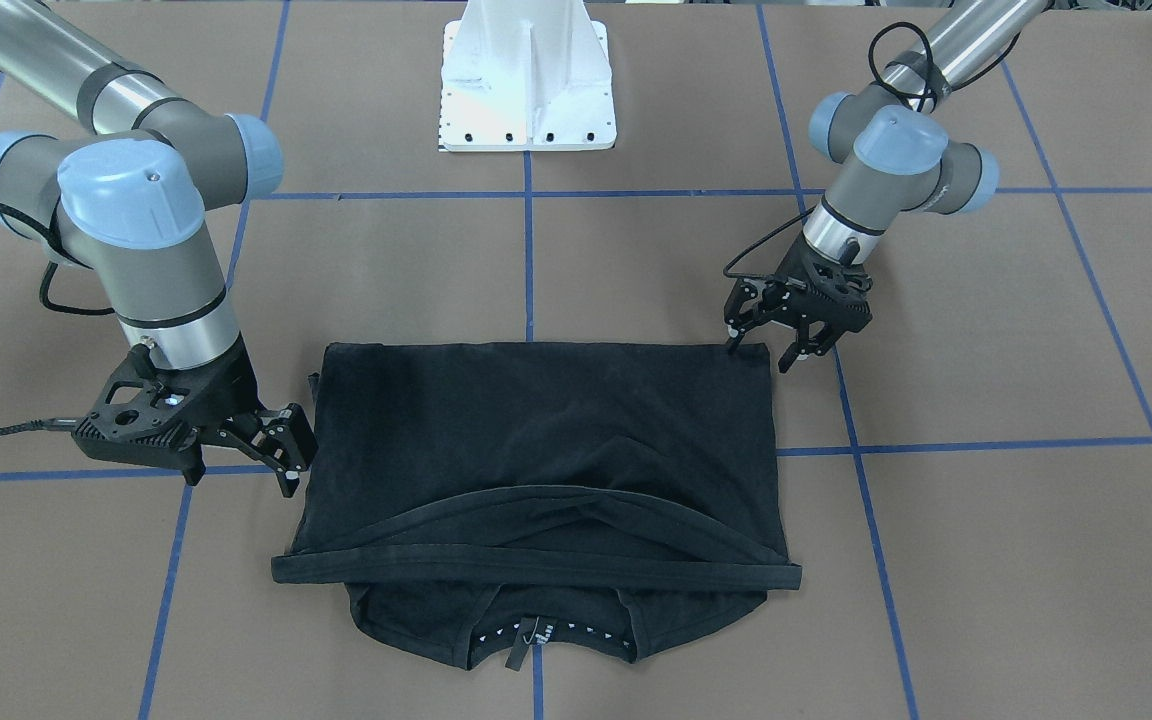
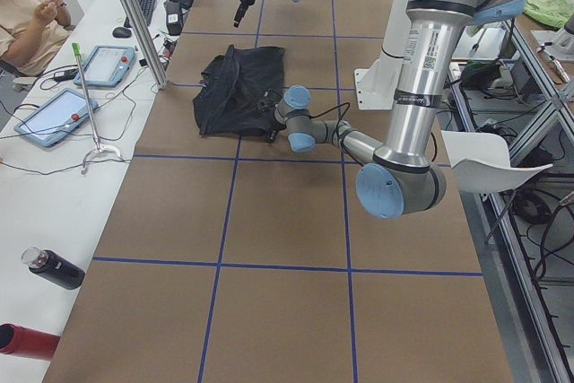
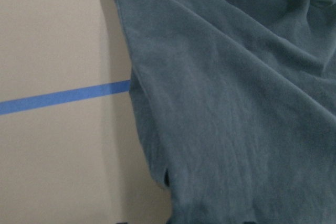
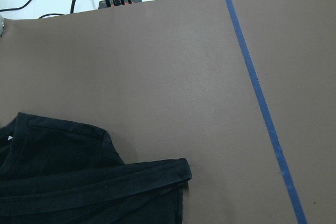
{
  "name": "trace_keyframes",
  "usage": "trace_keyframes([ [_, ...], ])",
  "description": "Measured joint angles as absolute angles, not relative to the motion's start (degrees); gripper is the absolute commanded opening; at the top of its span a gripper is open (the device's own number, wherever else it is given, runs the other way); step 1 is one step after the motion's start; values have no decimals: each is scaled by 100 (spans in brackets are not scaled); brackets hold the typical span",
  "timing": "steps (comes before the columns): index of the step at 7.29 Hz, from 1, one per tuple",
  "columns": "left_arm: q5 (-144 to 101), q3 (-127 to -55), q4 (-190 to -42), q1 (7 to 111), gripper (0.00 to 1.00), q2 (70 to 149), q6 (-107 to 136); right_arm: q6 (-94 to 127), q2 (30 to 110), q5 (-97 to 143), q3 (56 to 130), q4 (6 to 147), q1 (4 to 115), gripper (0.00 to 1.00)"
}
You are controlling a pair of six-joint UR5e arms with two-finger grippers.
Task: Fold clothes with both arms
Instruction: 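Move the left gripper to the folded shirt's side edge while right arm withdraws, then grasp the side edge with the left gripper and drag it away from the robot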
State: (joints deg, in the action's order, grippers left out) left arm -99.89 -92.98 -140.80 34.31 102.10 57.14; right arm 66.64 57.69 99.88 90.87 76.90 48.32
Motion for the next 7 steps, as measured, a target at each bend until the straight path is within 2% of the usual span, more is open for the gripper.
trace_keyframes([
  [1,-9994,-9328,-14080,3428,8,10182,5713,6664,5767,9984,9083,7691,4829,100],
  [2,-9998,-9335,-14082,3425,0,10178,5713,6663,5766,9979,9080,7690,4826,100],
  [7,-9989,-9430,-14071,3674,0,9903,5028,6707,5732,9973,9084,7690,4755,100],
])
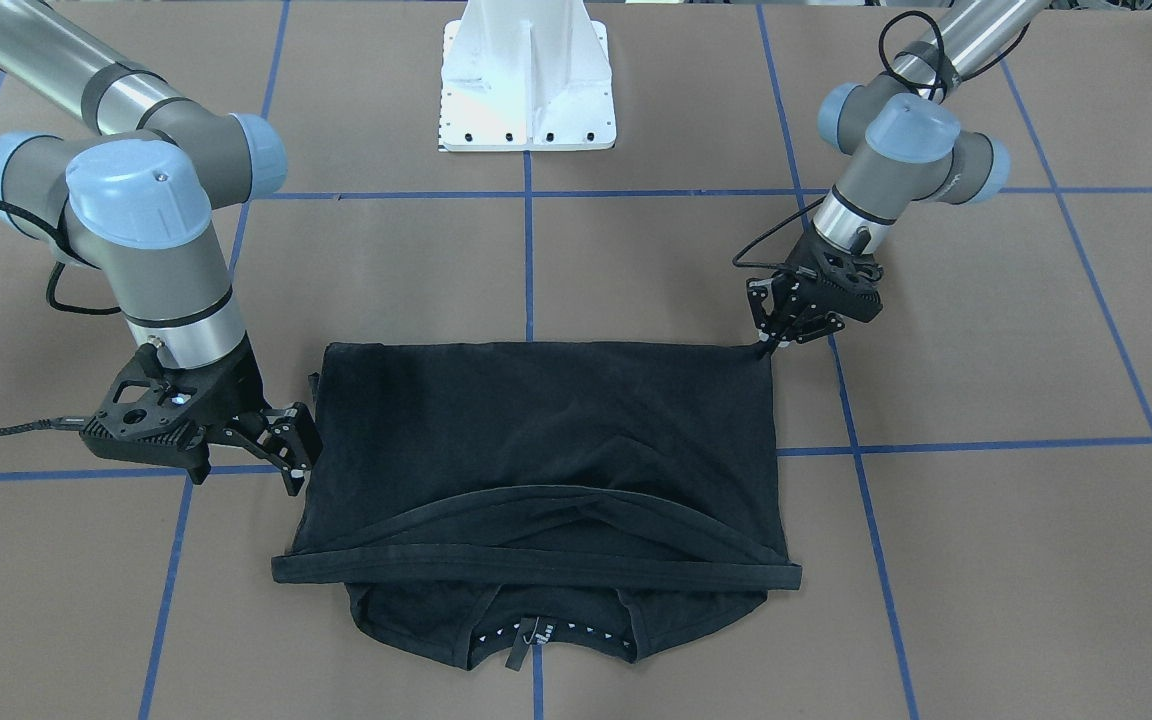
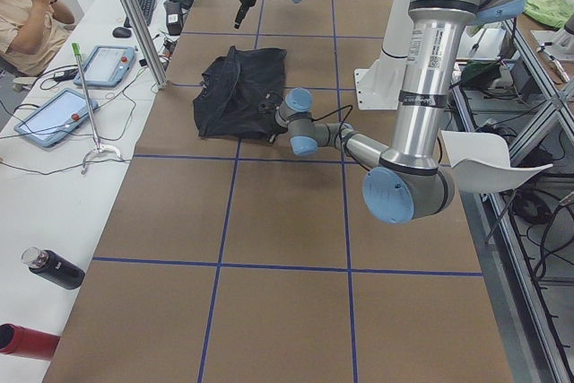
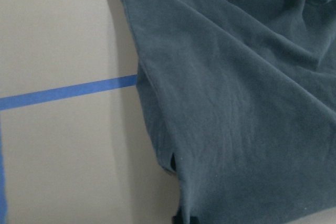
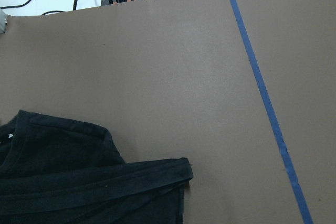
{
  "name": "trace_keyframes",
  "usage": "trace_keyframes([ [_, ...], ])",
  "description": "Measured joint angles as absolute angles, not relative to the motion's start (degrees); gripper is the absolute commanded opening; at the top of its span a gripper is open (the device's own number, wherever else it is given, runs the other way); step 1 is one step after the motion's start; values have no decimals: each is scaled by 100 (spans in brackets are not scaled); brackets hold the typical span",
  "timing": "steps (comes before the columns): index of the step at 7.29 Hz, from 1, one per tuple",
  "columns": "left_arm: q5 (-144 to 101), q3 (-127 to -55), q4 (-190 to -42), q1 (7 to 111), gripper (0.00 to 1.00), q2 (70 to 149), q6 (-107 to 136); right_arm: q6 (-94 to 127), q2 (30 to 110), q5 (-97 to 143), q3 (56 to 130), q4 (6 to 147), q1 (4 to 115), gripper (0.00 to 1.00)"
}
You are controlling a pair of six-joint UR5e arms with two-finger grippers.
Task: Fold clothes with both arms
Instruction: 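Grasp the side edge with the left gripper and drag it away from the robot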
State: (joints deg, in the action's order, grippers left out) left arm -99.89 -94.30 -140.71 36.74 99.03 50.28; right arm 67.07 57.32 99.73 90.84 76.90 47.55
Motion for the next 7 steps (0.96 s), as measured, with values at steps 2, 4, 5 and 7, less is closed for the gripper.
trace_keyframes([
  [2,-9987,-8706,-14075,4523,0,10128,3910,6722,5707,9968,9087,7690,4699,100],
  [4,-9971,-7038,-14076,5340,0,11322,3181,6726,5691,9967,9091,7690,4661,100],
  [5,-9947,-6267,-14074,5563,0,11947,3050,6729,5689,9967,9107,7690,4637,100],
  [7,-9812,-5360,-14130,5744,100,12700,2970,6751,5674,9961,9154,7690,4576,100],
])
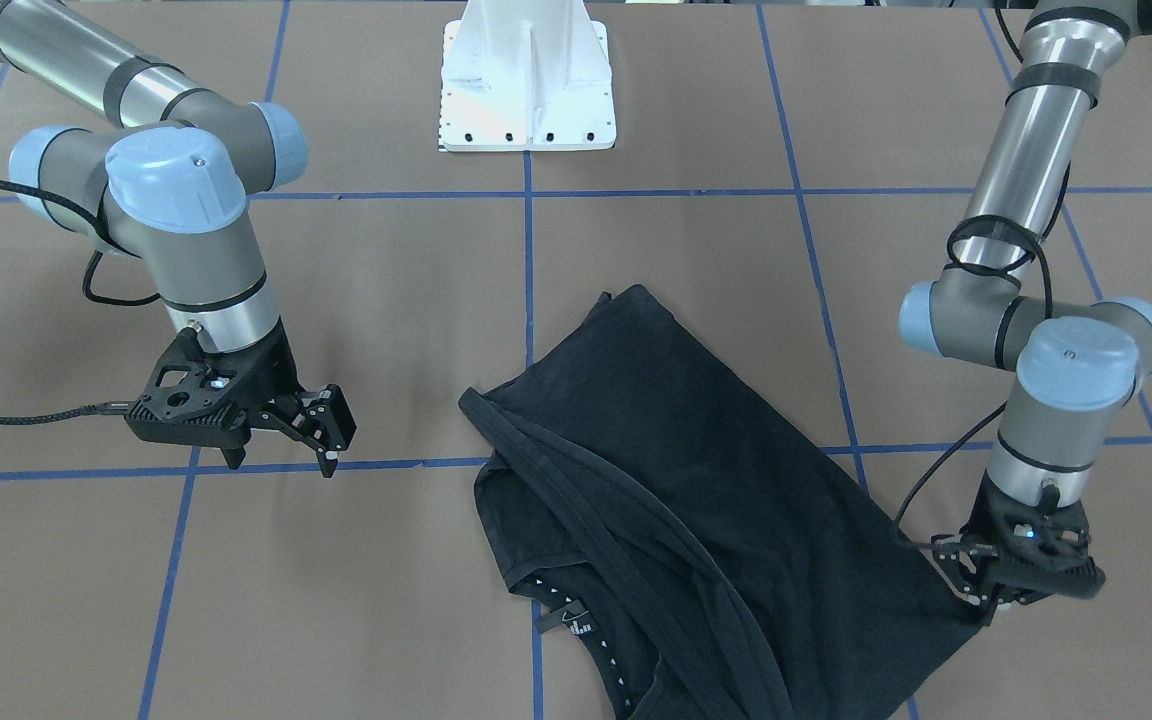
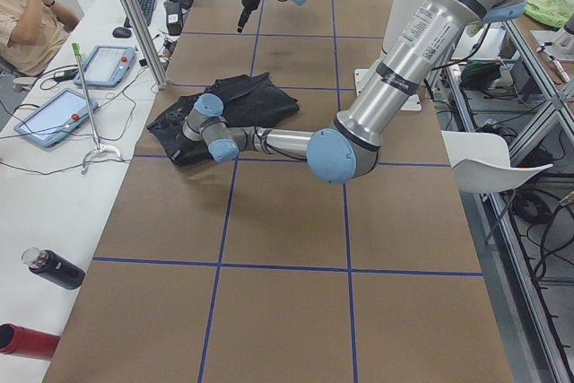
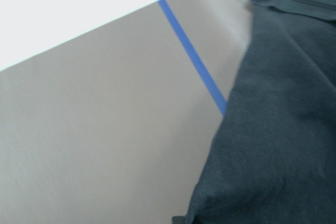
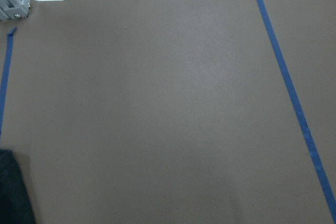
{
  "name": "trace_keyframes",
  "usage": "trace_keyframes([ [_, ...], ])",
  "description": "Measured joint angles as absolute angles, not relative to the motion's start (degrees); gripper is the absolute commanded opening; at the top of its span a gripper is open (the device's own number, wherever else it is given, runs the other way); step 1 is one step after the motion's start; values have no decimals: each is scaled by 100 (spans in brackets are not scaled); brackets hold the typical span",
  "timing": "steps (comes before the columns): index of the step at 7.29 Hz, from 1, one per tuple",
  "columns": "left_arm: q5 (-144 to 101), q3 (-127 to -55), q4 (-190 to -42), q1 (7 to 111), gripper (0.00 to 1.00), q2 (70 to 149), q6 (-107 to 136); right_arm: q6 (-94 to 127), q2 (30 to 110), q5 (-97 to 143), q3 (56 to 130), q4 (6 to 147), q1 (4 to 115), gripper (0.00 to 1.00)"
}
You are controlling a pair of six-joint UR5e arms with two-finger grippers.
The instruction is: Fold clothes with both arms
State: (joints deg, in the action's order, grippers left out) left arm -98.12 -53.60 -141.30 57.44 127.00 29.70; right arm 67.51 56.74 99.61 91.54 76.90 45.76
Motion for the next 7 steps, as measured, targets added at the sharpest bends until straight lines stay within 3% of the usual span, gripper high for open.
trace_keyframes([
  [3,-10305,-5672,-14687,6002,100,12353,2813,7330,5093,9613,8698,7696,4210,99],
  [4,-10631,-5906,-14752,6097,100,12141,2798,7682,4721,9380,8286,7659,4044,95],
  [5,-10782,-6088,-14783,6139,100,11989,2797,7997,4449,9191,7926,7577,3875,81],
  [7,-10863,-6214,-14801,6157,100,11876,2805,8638,4167,8864,7436,7452,3585,77],
])
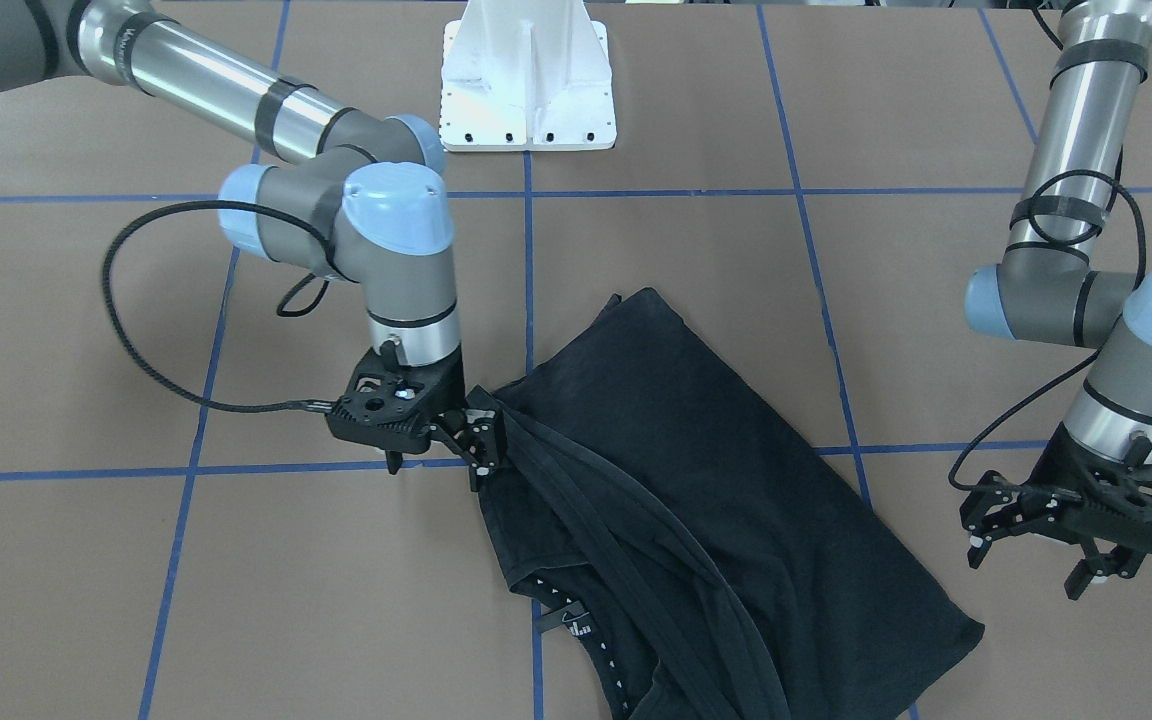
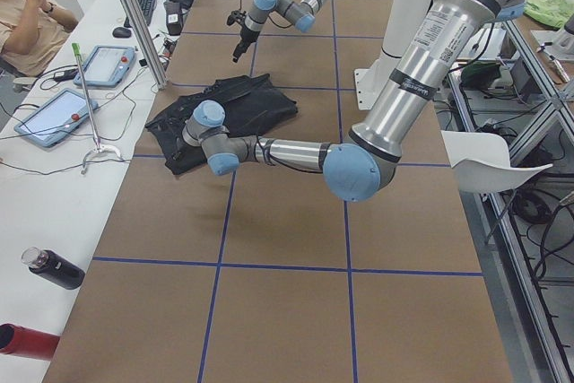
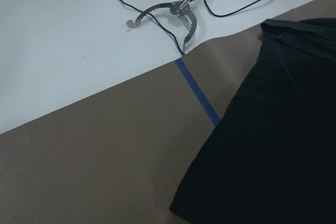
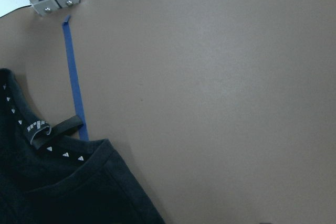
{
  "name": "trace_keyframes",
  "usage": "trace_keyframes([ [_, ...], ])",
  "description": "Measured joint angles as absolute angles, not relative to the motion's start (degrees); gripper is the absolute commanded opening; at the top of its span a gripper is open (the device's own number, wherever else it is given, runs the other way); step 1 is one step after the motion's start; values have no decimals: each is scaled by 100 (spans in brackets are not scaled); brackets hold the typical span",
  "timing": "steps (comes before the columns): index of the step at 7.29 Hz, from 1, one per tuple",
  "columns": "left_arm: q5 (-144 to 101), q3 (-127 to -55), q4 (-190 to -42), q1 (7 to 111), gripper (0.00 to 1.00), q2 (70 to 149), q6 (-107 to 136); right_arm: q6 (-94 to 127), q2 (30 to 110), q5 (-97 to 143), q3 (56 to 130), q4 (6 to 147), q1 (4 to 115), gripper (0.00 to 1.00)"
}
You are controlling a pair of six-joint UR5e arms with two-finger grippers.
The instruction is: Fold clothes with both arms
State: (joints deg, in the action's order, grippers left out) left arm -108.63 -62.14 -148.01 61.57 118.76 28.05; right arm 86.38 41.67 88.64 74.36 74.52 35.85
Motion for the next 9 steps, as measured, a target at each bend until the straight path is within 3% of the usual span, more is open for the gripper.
trace_keyframes([
  [2,-10871,-6228,-14808,6160,100,11852,2836,8932,4081,8759,7169,7432,3403,70],
  [6,-10872,-6231,-14808,6161,100,11848,2870,9071,3891,8737,6847,7443,3151,45],
  [7,-10872,-6232,-14806,6161,100,11848,2873,9106,3884,8734,6829,7451,3083,28],
  [8,-10870,-6232,-14806,6160,100,11848,2874,9129,3882,8729,6824,7455,3041,0],
  [9,-10867,-6231,-14805,6156,100,11845,2874,9142,3881,8723,6822,7451,3026,0],
])
